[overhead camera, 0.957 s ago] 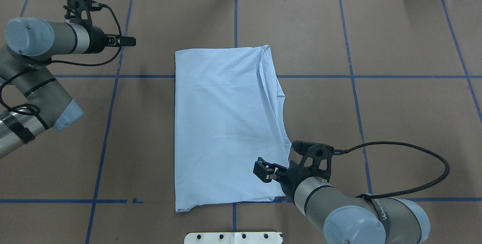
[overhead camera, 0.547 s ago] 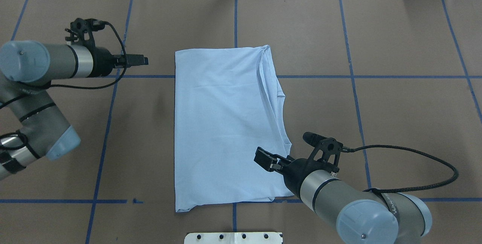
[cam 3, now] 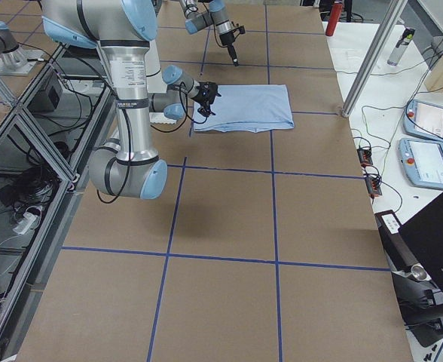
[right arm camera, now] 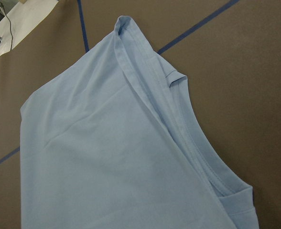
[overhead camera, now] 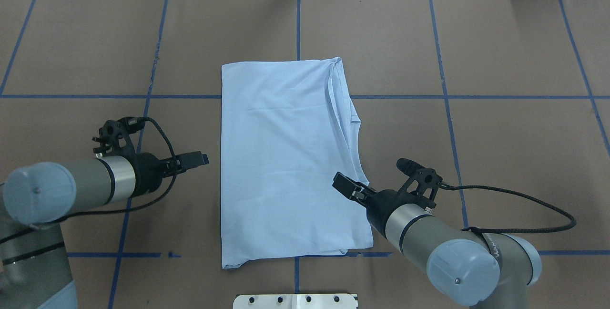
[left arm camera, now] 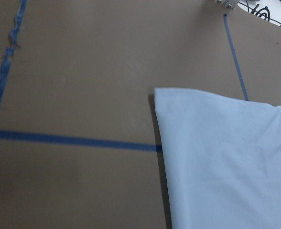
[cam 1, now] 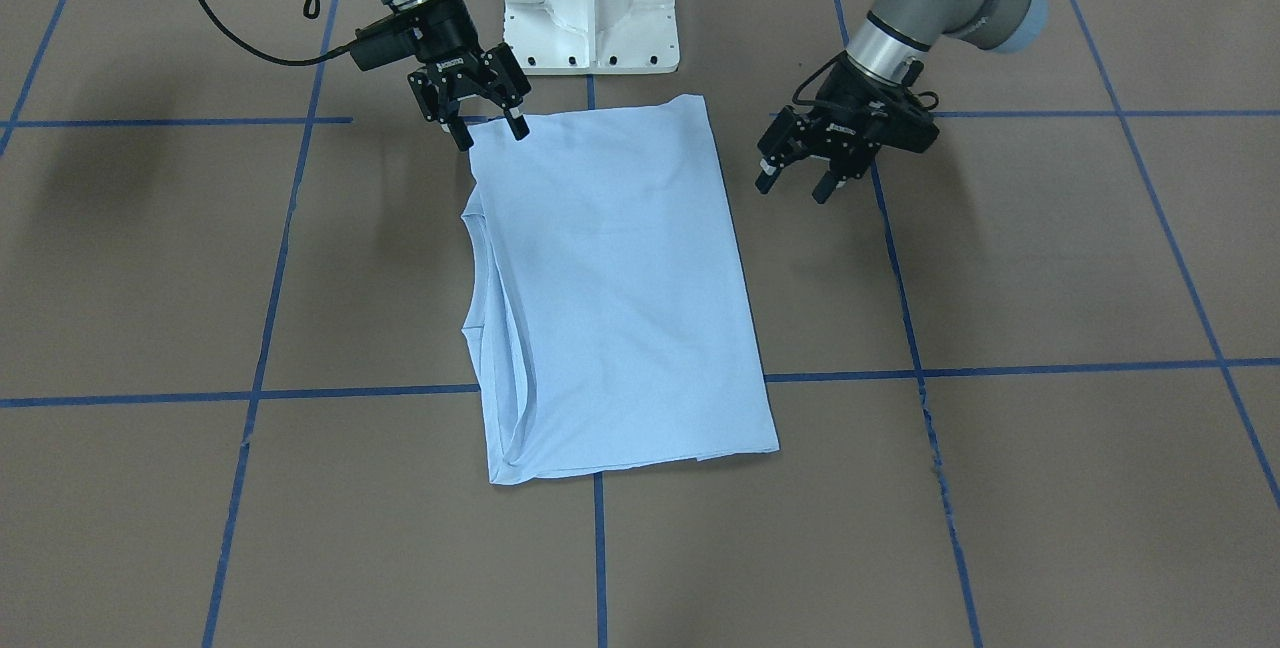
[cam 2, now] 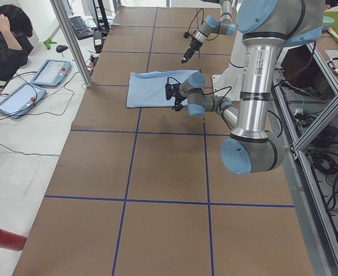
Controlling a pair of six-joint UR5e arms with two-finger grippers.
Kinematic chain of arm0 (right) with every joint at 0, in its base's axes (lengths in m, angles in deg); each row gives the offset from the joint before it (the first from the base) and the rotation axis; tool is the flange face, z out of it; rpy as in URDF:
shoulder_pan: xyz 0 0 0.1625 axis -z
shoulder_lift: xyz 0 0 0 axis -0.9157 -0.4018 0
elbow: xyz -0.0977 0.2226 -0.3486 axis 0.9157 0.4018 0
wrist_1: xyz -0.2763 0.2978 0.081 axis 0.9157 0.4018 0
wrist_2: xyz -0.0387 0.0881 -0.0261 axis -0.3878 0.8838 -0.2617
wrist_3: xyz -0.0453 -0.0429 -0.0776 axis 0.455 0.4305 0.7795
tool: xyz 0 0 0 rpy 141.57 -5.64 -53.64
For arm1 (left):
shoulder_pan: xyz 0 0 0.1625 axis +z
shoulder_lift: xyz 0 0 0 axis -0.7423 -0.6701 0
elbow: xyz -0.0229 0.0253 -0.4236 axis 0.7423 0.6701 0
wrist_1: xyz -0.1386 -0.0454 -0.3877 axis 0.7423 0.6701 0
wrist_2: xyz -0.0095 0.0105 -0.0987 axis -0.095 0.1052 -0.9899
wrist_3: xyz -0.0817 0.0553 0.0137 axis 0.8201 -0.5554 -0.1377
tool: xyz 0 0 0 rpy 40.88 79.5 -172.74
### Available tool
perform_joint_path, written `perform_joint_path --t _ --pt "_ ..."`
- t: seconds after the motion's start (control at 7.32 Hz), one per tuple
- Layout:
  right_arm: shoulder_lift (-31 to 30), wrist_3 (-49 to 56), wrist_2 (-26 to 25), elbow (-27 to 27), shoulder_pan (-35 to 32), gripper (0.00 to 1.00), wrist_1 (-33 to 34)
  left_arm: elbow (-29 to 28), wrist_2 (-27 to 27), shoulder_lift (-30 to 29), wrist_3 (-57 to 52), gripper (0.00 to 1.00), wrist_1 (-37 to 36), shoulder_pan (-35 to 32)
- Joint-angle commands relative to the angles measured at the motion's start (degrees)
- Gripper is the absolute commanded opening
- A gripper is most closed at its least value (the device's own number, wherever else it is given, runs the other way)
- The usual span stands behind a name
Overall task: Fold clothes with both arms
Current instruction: 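Lower the left gripper to the near corner of the shirt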
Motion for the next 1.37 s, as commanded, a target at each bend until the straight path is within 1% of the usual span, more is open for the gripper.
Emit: perform_joint_path --t 0.0,0.14,0.27,0.41,0.68,1.23 --pt "0.87 -3.26 0.43 0.6 -1.85 0.97 3.64 2.91 5.75 -0.26 15.0 0.69 -8.86 7.99" --pt "0.88 -3.27 0.43 0.6 -2.38 0.97 3.83 3.0 5.68 -1.04 16.55 0.58 -11.16 9.24" --pt "0.96 -3.27 0.43 0.6 -2.38 0.97 3.84 3.0 5.68 -2.27 16.57 0.63 -12.58 10.55" --pt "0.96 -3.27 0.52 0.6 -2.38 0.97 3.84 3.0 5.68 -3.32 17.0 0.66 -13.2 12.74" --pt "0.96 -3.27 0.43 0.95 -2.38 0.98 3.84 2.83 5.77 -3.77 18.23 0.66 -13.74 16.44" --pt "1.14 -3.36 0.43 1.48 -2.29 0.99 3.75 2.3 5.77 -4.56 18.68 0.66 -14.09 19.09"
